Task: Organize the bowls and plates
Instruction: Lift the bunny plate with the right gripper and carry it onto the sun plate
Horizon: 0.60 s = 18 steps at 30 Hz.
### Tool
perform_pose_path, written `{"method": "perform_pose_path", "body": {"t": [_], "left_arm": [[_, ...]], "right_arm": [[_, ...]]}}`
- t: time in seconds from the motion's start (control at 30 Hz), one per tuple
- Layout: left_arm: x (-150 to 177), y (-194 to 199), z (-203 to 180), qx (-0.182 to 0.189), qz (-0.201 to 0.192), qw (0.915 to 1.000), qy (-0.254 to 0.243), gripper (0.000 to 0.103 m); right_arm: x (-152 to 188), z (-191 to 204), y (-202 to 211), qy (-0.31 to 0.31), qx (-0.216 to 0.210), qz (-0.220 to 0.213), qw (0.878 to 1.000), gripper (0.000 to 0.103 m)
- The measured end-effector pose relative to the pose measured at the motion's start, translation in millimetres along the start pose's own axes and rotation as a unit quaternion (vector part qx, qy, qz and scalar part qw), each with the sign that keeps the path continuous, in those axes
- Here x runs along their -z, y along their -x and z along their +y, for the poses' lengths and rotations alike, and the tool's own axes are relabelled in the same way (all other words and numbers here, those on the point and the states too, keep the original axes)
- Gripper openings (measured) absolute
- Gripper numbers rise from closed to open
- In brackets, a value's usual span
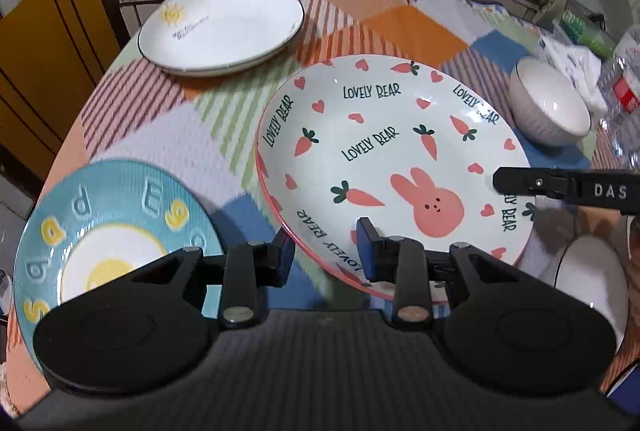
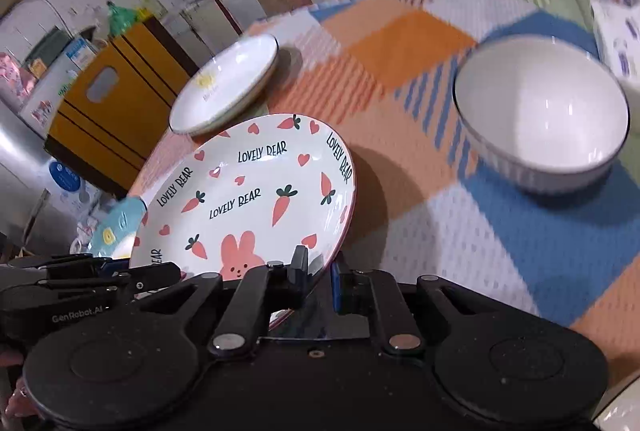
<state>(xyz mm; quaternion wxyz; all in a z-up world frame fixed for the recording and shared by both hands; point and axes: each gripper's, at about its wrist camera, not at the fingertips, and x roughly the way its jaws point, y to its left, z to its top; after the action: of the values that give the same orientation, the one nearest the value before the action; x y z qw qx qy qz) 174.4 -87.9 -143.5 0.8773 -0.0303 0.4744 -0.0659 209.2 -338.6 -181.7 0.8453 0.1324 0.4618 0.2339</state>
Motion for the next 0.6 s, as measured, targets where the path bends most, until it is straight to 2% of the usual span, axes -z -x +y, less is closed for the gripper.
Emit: {"method": "perform_pose_path", "body": {"t": [0.2, 0.37, 0.6], "left_arm": [[-26, -12, 4, 0.01, 0.003, 0.9999, 0.002, 0.031], [-44, -31, 5, 0.017, 0.015, 0.9997, -0.009, 0.032], [-52, -61, 9, 0.015, 0.041, 0.999, 0.01, 0.032]], "right_arm": [[-15, 8, 3, 0.044, 0.014, -0.042, 0.998, 0.016], [-31, 6, -7, 0.047, 0.035, -0.043, 0.997, 0.016], [-38, 5, -24, 0.048, 0.065, -0.019, 0.997, 0.017]]}}
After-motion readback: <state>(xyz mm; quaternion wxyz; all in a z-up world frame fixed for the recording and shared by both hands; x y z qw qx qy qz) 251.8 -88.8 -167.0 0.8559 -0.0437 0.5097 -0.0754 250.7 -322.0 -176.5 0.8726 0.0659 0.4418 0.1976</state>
